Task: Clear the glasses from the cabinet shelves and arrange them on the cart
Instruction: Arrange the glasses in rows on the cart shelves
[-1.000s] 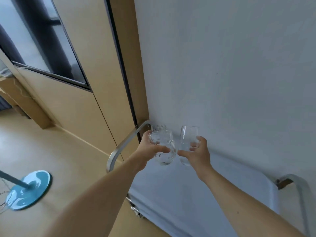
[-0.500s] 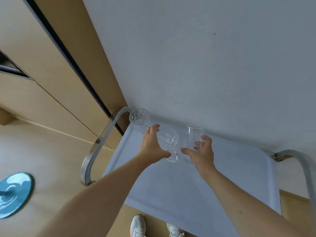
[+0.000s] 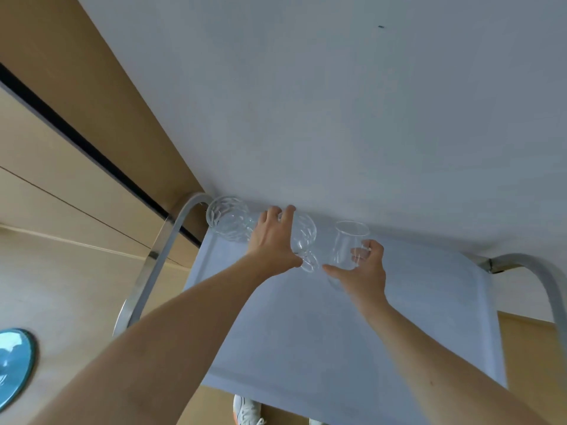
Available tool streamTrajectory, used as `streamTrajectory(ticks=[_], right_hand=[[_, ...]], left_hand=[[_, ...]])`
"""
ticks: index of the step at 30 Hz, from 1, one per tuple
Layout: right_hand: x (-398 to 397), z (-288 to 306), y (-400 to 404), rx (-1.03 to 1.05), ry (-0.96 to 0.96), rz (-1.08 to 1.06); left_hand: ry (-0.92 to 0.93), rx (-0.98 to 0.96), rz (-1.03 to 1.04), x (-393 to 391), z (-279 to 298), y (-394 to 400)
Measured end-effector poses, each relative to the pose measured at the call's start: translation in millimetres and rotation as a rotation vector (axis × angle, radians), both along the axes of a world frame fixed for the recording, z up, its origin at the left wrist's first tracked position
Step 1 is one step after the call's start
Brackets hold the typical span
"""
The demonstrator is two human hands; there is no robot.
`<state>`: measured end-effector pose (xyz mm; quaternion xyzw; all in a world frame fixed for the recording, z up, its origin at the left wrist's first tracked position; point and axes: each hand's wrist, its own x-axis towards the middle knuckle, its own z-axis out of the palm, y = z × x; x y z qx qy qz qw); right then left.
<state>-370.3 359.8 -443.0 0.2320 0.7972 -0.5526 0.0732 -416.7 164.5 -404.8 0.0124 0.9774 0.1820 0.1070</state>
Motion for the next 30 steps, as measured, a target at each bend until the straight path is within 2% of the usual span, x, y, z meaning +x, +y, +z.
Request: streamTrajectory(ticks=[4, 11, 30], right_hand=[[-3, -5, -2, 0.001, 0.005, -0.004], [-10, -9, -12, 0.007, 0.036, 0.011], [-3, -14, -35, 0.002, 0.067, 0.017]], left_hand=[[0.111, -0.192, -0.042, -13, -2, -5], [0.120, -0.317, -0.050, -27, -10, -25], [0.047, -0.345, -0.065, -22, -17, -37]])
